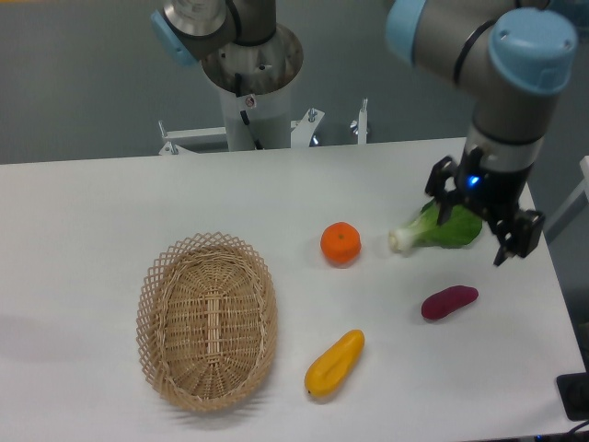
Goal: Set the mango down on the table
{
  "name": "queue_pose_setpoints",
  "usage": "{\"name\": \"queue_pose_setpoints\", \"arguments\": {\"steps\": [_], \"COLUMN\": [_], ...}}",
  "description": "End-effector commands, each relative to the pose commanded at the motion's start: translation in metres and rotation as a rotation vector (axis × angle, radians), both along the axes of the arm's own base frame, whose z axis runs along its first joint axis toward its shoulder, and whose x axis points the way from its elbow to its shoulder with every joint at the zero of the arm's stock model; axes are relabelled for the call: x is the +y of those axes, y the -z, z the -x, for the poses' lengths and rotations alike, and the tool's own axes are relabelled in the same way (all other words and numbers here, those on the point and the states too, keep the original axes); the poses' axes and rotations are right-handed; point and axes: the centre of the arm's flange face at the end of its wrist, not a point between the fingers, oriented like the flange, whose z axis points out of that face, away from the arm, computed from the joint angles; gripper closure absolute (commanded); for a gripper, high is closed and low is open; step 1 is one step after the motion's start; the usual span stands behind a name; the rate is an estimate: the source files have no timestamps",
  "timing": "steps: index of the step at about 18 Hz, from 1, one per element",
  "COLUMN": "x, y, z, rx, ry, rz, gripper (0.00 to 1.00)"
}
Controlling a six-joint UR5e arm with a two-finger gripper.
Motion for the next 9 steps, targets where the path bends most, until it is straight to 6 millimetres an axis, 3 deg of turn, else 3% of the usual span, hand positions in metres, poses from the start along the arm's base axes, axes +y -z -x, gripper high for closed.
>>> {"name": "queue_pose_setpoints", "arguments": {"steps": [9], "x": [-0.0081], "y": [-0.0065], "z": [0.0006], "rx": [0.000], "ry": [0.005], "rz": [-0.012], "gripper": [0.00]}}
